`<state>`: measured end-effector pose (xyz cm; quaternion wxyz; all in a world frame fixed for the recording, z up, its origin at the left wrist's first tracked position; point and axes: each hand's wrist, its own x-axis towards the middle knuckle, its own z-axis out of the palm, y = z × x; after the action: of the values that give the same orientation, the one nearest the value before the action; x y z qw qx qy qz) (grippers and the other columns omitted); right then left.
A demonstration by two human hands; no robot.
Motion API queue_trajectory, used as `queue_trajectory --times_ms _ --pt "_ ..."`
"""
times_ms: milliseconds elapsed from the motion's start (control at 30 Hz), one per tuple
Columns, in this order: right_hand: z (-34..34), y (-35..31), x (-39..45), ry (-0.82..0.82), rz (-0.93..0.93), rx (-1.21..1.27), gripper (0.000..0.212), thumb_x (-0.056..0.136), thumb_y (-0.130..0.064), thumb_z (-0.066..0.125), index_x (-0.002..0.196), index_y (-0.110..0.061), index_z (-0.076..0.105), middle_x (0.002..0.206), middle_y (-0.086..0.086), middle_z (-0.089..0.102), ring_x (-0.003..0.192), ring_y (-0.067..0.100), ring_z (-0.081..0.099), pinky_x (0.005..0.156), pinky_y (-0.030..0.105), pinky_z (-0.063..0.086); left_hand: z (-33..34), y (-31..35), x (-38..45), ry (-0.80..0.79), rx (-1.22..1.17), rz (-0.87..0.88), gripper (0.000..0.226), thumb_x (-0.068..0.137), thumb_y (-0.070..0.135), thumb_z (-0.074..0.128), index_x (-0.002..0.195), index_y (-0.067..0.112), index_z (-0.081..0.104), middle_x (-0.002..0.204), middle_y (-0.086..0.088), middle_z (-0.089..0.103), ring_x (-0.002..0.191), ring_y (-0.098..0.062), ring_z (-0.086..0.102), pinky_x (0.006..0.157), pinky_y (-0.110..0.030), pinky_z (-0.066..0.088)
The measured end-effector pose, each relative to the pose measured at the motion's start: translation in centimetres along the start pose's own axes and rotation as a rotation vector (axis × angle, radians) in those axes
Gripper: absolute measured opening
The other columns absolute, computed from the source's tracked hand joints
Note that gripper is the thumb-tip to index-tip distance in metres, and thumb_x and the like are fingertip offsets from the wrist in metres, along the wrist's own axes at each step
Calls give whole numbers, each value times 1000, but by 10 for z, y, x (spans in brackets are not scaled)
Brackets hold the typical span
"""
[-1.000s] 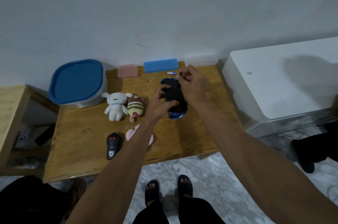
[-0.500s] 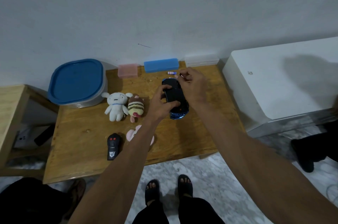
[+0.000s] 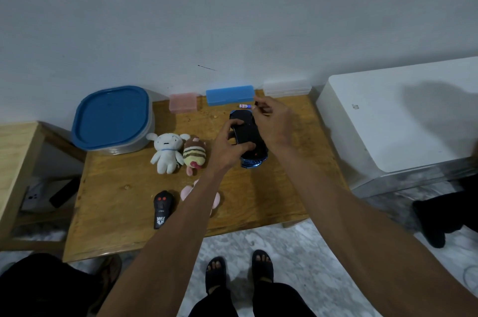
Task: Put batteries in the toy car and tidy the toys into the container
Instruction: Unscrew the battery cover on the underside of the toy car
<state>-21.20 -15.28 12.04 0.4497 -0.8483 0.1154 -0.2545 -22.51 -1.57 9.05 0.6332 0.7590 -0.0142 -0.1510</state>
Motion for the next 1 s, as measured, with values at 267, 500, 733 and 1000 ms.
queue_trajectory --times_ms 267,500,733,1000 --pt "0 -4 -1 -12 -24 -41 31 89 -15 73 120 -12 72 109 4 73 91 12 69 84 27 60 -1 3 -1 -2 -24 -8 60 76 5 83 122 29 53 123 -2 59 116 -25 60 85 -47 62" --pt "3 -7 -4 21 12 -31 31 90 -10 71 121 -12 71 100 2 74 87 11 68 83 28 60 -1 2 -1 10 -16 0 61 73 4 84 121 28 55 127 -5 60 118 -23 60 83 -46 62" --pt "0 -10 -2 29 -26 -9 15 87 -14 73 102 -13 68 93 -3 71 83 7 66 75 27 59 0 7 -1 4 -8 6 60 74 7 83 121 31 54 128 -4 60 117 -22 60 84 -45 62" --pt "1 -6 -4 7 -9 58 19 89 -8 72 108 -9 74 100 1 75 91 9 71 84 27 60 4 5 -5 12 -35 -12 60 73 5 83 119 31 54 123 -3 62 114 -22 61 83 -47 62"
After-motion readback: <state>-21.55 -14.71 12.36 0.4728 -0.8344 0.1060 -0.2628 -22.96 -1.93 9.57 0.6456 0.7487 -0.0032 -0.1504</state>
